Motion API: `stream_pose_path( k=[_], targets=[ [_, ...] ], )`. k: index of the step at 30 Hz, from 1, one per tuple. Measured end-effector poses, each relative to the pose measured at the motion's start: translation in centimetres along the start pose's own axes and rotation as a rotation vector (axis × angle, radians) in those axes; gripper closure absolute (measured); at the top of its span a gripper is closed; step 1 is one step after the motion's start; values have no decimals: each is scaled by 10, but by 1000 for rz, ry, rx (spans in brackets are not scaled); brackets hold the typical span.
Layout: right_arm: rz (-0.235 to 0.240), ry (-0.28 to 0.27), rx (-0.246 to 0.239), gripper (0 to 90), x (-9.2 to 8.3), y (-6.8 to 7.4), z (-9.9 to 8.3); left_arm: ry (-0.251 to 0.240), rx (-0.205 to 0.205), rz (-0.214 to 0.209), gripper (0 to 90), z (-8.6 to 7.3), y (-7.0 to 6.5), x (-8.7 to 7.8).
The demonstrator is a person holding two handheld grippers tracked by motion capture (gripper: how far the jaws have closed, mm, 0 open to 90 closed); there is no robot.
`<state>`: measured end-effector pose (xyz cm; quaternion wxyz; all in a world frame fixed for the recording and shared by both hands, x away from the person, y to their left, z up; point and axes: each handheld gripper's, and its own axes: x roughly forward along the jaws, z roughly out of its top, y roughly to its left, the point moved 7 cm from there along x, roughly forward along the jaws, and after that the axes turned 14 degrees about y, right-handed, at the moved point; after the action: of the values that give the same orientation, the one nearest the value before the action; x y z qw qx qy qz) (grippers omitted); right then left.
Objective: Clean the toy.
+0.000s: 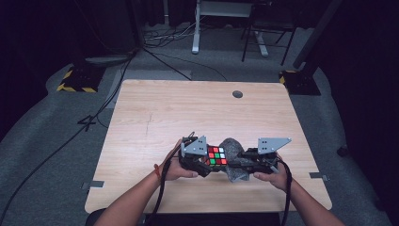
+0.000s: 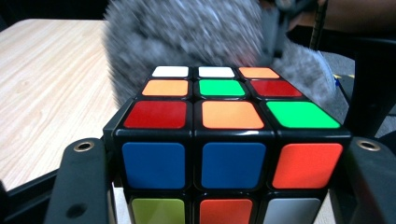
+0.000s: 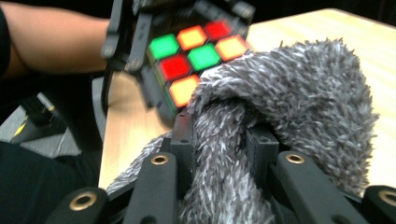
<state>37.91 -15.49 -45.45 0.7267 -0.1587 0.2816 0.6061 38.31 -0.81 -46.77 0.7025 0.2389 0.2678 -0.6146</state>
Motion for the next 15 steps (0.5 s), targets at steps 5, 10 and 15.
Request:
stream_pose_path(
  k=[5, 10, 15],
  targets=[
    [-20, 4, 29, 701, 1, -7, -3, 1, 15, -7, 334, 4, -7, 2],
    [7, 63, 30, 701, 14, -3, -11, -19, 21, 6, 334, 8, -9, -2],
    [45, 84, 14, 700, 22, 3, -12, -43, 6, 16, 334, 9, -4, -9]
  ],
)
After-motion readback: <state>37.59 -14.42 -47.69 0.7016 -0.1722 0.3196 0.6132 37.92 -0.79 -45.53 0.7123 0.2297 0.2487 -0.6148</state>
